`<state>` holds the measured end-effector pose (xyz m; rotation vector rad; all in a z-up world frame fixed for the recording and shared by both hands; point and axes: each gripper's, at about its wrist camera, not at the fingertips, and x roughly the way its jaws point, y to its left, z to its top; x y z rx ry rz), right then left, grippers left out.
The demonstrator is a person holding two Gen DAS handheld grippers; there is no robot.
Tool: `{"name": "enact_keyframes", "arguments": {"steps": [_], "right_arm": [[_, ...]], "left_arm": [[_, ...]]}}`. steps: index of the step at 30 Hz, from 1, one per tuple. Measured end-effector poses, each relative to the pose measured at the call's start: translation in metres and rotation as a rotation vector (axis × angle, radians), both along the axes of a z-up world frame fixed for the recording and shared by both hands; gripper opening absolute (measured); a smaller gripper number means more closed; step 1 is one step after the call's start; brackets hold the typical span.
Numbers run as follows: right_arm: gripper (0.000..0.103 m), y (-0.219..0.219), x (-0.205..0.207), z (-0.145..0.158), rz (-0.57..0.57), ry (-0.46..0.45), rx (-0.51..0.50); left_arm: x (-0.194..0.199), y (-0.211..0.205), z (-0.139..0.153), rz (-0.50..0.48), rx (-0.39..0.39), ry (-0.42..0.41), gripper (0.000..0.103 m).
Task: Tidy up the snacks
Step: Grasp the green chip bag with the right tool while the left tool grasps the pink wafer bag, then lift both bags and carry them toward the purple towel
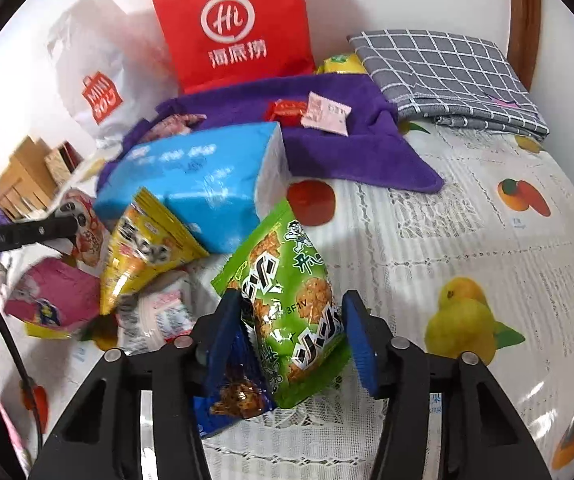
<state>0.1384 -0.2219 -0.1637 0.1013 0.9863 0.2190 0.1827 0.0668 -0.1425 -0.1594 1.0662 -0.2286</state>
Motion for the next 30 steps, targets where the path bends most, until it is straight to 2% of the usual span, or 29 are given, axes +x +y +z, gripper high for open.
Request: {"name": "enact_keyframes", "arguments": {"steps": [9, 16, 24, 30], "right_arm": [[0.050, -0.011, -0.016, 0.036, 0.001, -0.059, 0.008], [0.049, -0.013, -0.029, 0.062, 0.002, -0.104, 0.022], [0.049, -0.010, -0.039, 0.100, 0.019, -0.174, -0.023], [0.049, -0.009, -0.039, 0.114, 0.026, -0.209, -0.014]], "left_arm": [[-0.026, -0.004, 0.035, 0.005, -0.055, -0.075, 0.038], [-0.048, -0.028, 0.059, -0.037, -0.057, -0.125, 0.038], [-0.062, -0.045, 0.083, -0.055, -0.077, -0.174, 0.038], [-0.065, -0.054, 0.094, -0.061, -0.076, -0.198, 0.038]]}}
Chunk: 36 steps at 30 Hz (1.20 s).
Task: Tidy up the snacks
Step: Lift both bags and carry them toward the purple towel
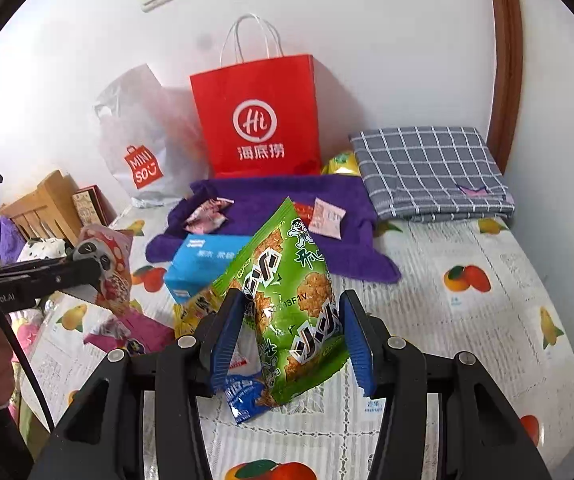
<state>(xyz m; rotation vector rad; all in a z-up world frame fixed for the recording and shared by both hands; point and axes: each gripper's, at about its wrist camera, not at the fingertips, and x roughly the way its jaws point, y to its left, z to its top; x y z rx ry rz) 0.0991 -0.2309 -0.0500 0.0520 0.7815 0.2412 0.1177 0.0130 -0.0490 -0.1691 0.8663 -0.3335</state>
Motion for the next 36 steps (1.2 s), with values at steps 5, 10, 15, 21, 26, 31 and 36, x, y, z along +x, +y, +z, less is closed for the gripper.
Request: {"name": "enact_keyframes", "arguments": {"steps": [5, 10, 15, 21, 26, 31, 36], "right_arm": [[0.049, 0.000, 0.001, 0.006, 0.002, -0.010, 0.007], [0.049, 0.000, 0.001, 0.009, 0.008, -0.014, 0.019], [0.049, 0.000, 0.003, 0.009, 0.019, -0.013, 0.026], [0.049, 0.002, 0.009, 0.011, 0.028, -0.009, 0.032], [0.049, 0.004, 0.015, 0.016, 0.038, -0.021, 0.037], [0.049, 0.004, 0.025, 0.021, 0.046, -0.030, 0.042], [0.049, 0.002, 0.036, 0.025, 0.052, -0.040, 0.049]], "left_arm": [[-0.002, -0.006, 0.005, -0.001, 0.001, -0.014, 0.038], [0.000, -0.011, 0.007, -0.002, -0.002, -0.016, 0.038], [0.001, -0.018, 0.010, -0.006, 0.004, -0.017, 0.038], [0.003, -0.023, 0.012, -0.006, 0.009, -0.018, 0.038], [0.006, -0.025, 0.014, -0.003, 0.011, -0.022, 0.038], [0.014, -0.025, 0.019, 0.002, 0.009, -0.034, 0.038], [0.023, -0.025, 0.021, 0.008, 0.008, -0.036, 0.038]]}}
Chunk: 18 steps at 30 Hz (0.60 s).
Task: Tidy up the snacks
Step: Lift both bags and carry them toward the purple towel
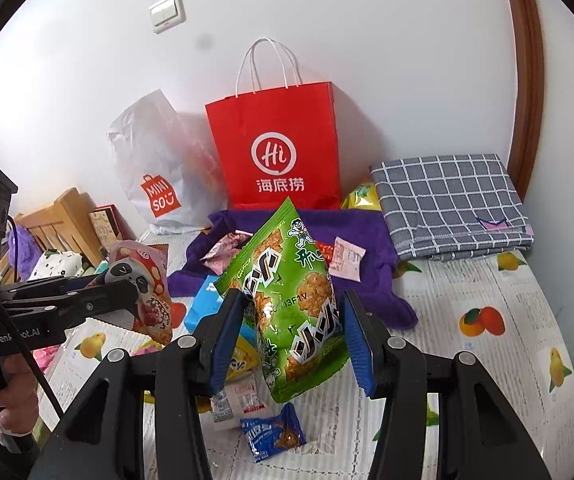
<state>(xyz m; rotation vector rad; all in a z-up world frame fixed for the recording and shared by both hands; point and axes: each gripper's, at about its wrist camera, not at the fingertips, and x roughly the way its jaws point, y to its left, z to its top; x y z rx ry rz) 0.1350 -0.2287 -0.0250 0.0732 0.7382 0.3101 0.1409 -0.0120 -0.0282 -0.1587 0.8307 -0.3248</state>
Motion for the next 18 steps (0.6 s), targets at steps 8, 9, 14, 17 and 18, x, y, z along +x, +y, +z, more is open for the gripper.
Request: {"name": "enact_keyframes", "arguments": {"steps": [8, 9, 14, 17, 18], "right_arm": [[0.049, -0.007, 0.020, -0.002, -0.018, 0.020, 0.013], [0.049, -0.008, 0.022, -0.003, -0.020, 0.023, 0.014], [0.049, -0.012, 0.032, -0.004, -0.035, 0.032, 0.016], [0.049, -0.012, 0.037, -0.004, -0.038, 0.038, 0.018], [0.049, -0.012, 0.039, -0.003, -0.039, 0.037, 0.018]], "left_arm": [[0.017, -0.002, -0.001, 0.003, 0.006, 0.005, 0.038], [0.019, -0.002, -0.001, 0.001, 0.006, 0.006, 0.038], [0.027, -0.003, -0.001, -0.003, 0.014, 0.008, 0.038], [0.030, -0.003, -0.001, -0.004, 0.018, 0.003, 0.038], [0.032, -0.002, 0.000, -0.005, 0.017, 0.003, 0.038]]}}
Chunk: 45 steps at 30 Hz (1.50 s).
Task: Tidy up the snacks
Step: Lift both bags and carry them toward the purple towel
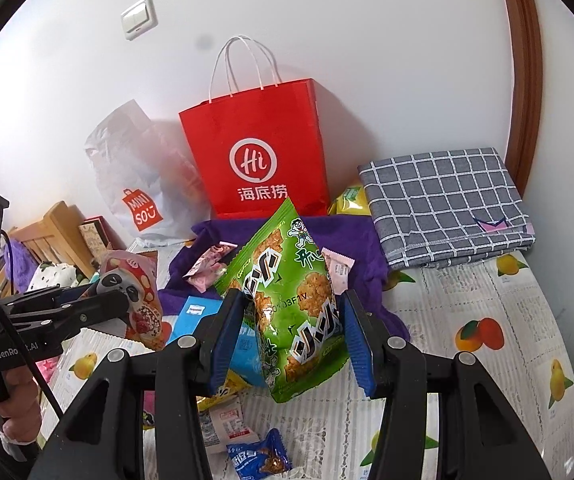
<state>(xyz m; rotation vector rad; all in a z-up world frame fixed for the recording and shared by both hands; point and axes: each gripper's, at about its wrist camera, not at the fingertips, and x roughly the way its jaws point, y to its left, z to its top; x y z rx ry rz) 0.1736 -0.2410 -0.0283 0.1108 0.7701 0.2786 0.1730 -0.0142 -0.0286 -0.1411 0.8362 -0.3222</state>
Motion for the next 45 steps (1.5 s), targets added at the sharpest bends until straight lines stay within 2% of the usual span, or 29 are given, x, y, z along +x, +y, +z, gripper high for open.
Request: {"name": "enact_keyframes", "arguments": {"steps": [15, 32, 45], "right_arm": [[0.049, 0.017, 0.034, 0.005, 0.027, -0.014, -0.015], [0.049, 0.036, 0.096, -0.013, 0.077, 0.023, -0.014], [0.049, 0.052, 0.132, -0.030, 0.109, 0.040, -0.040]], "left_arm": [[0.035, 0.015, -0.008, 0.015, 0.003, 0.020, 0.038], [0.086, 0.022, -0.015, 0.025, 0.044, 0.031, 0.038], [0.121, 0.021, -0.032, 0.021, 0.079, 0.063, 0.038]]}}
